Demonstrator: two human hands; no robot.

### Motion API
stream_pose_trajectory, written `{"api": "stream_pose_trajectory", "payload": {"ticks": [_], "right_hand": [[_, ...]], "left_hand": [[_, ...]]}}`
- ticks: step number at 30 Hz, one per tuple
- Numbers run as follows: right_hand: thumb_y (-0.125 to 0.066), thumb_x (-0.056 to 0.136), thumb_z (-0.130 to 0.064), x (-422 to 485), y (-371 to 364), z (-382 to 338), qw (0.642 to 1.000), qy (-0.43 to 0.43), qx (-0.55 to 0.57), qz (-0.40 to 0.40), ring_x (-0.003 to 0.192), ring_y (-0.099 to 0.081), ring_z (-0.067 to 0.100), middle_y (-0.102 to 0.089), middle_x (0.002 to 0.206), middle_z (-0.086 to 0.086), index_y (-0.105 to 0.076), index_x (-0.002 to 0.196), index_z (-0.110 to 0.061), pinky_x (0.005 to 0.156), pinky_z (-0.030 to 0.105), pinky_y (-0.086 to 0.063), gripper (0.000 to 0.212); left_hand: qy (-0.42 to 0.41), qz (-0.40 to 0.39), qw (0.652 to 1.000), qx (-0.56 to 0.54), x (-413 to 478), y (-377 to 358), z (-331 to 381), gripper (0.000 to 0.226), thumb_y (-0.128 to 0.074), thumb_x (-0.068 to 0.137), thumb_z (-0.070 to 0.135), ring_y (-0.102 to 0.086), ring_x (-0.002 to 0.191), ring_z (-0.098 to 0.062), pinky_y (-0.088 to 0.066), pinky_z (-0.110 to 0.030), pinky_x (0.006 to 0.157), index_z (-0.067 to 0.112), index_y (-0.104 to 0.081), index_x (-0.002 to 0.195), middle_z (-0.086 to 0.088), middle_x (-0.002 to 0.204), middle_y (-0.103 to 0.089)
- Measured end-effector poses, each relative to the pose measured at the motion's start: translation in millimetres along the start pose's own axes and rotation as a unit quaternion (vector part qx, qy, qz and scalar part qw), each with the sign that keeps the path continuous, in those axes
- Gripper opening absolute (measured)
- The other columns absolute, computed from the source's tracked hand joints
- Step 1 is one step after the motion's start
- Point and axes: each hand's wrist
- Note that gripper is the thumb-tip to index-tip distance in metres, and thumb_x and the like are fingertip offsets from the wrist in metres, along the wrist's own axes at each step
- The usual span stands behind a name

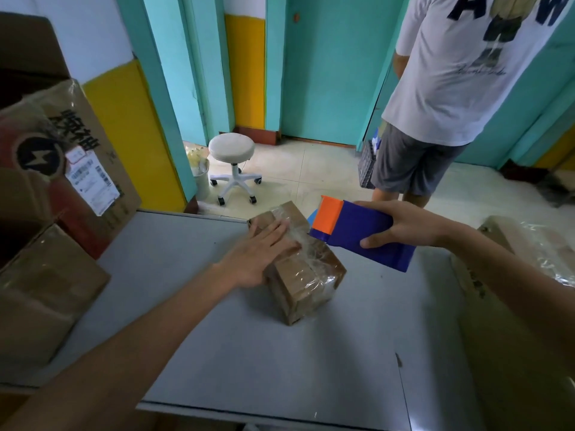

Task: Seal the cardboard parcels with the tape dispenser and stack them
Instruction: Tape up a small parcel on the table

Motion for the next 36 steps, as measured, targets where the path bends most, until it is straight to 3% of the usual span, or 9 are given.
{"api": "stream_pose_trajectory", "payload": {"ticks": [5,8,10,12,14,18,25,31,36], "right_hand": [[-0.078,0.075,-0.031,-7,3,-4,0.999,0.024,0.004,-0.048,0.089,-0.063,0.011,-0.065,0.102,-0.011,-0.045,0.124,-0.039,0.074,0.020,-0.053,0.060],[-0.076,0.067,-0.039,-11,7,-6,0.996,0.032,0.028,-0.079,0.090,-0.066,0.010,-0.067,0.102,-0.010,-0.047,0.122,-0.040,0.074,0.023,-0.056,0.062],[-0.078,0.067,-0.039,-10,8,-9,0.995,0.037,0.034,-0.087,0.090,-0.066,0.010,-0.067,0.102,-0.010,-0.047,0.122,-0.039,0.074,0.022,-0.056,0.062],[-0.076,0.069,-0.039,-8,6,-10,0.995,0.041,0.022,-0.084,0.091,-0.065,0.010,-0.066,0.103,-0.011,-0.046,0.123,-0.038,0.074,0.023,-0.056,0.062],[-0.076,0.076,-0.031,-5,2,-8,0.997,0.036,0.014,-0.067,0.092,-0.064,0.014,-0.065,0.104,-0.010,-0.045,0.124,-0.038,0.076,0.024,-0.054,0.058],[-0.073,0.080,-0.028,1,-1,-1,0.999,0.018,-0.017,-0.048,0.092,-0.061,0.013,-0.062,0.102,-0.014,-0.042,0.126,-0.039,0.074,0.022,-0.050,0.056],[-0.072,0.080,-0.030,12,-8,7,0.999,-0.018,-0.019,-0.030,0.094,-0.059,0.016,-0.059,0.101,-0.013,-0.041,0.122,-0.036,0.074,0.026,-0.049,0.052],[-0.073,0.079,-0.032,15,-18,9,0.999,-0.025,0.019,-0.037,0.097,-0.062,0.020,-0.062,0.108,-0.007,-0.041,0.126,-0.037,0.084,0.036,-0.054,0.058],[-0.072,0.080,-0.025,3,-15,4,0.997,-0.005,0.041,-0.069,0.094,-0.064,0.021,-0.064,0.104,-0.005,-0.049,0.126,-0.026,0.073,0.023,-0.055,0.052]], "left_hand": [[0.002,0.002,0.996,0.089,-8,12,-13,0.104,-0.063,0.083,0.012,0.024,0.140,-0.022,0.015,-0.051,0.110,0.033,0.020,0.141,0.004,0.149,0.029],[0.079,0.090,0.990,-0.074,-25,32,-20,0.094,-0.057,0.081,0.000,0.005,0.145,-0.022,-0.002,-0.046,0.117,0.027,0.002,0.148,0.002,0.156,0.010],[0.208,0.194,0.932,-0.225,-28,35,-17,0.071,-0.062,0.082,0.009,-0.024,0.139,-0.025,-0.025,-0.043,0.112,0.018,-0.028,0.143,-0.007,0.152,-0.024],[0.369,0.214,0.815,-0.393,-32,30,-7,0.061,-0.068,0.080,0.033,-0.044,0.124,-0.025,-0.039,-0.040,0.100,0.014,-0.043,0.133,-0.008,0.137,-0.044],[0.439,0.113,0.729,-0.513,-39,15,12,0.070,-0.066,0.071,0.061,-0.056,0.106,-0.025,-0.046,-0.036,0.087,0.013,-0.053,0.121,-0.006,0.120,-0.057],[0.376,-0.104,0.679,-0.622,-52,1,46,0.059,-0.053,0.074,0.072,-0.066,0.069,-0.014,-0.040,-0.024,0.060,0.015,-0.061,0.089,0.001,0.083,-0.067],[0.319,-0.007,0.751,-0.578,-31,14,52,0.024,-0.060,0.087,0.030,-0.066,0.065,-0.009,-0.044,-0.019,0.053,0.016,-0.064,0.068,0.004,0.065,-0.067],[0.330,0.036,0.810,-0.483,-23,13,62,0.045,-0.063,0.078,0.056,-0.061,0.064,-0.007,-0.044,-0.021,0.056,0.016,-0.053,0.058,0.002,0.064,-0.065],[0.268,0.044,0.859,-0.435,-36,14,39,0.040,-0.059,0.086,0.046,-0.050,0.057,-0.004,-0.036,-0.019,0.053,0.019,-0.046,0.060,0.007,0.060,-0.052]]}}
Point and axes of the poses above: each hand's wrist, its own x-axis towards the middle knuckle, its own y-axis out of the back of the hand, z = x × y
